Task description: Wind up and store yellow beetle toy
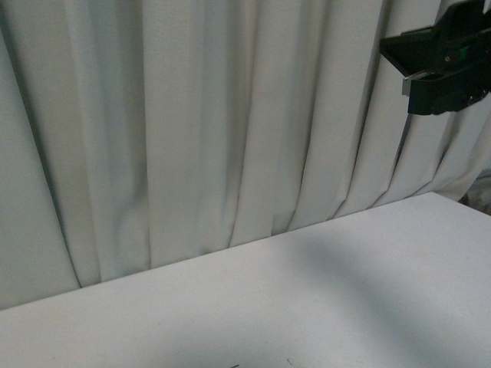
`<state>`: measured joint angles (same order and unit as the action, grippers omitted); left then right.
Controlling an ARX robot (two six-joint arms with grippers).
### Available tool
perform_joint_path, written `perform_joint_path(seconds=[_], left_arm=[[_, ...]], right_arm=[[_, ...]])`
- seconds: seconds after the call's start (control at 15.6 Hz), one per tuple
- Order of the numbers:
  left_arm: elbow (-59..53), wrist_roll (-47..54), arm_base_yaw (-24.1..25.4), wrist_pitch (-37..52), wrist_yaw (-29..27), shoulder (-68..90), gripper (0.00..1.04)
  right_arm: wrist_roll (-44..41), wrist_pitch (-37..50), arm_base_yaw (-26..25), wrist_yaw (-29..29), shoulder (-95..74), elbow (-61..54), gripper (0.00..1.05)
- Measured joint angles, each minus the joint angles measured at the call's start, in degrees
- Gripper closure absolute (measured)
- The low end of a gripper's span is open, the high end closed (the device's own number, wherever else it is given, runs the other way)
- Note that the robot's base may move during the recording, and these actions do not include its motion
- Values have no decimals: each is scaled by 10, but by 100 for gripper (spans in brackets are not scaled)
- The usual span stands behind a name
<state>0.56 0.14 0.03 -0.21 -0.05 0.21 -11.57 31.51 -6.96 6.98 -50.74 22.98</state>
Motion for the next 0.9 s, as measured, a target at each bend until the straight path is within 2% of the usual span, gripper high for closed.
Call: perform_joint_path(seconds=[0.06,0.13,0.19,0.9], left_arm=[[0,0,0,0,1,0,7],[0,0,0,0,0,0,7],[0,0,0,0,0,0,7],[0,0,0,0,0,0,7]], right_arm=[[90,-2,21,-19,34,-88,103],[103,1,68,-62,90,-121,103],[104,-4,73,-62,102,-134,103],[106,-40,72,-68,181,-178,103]])
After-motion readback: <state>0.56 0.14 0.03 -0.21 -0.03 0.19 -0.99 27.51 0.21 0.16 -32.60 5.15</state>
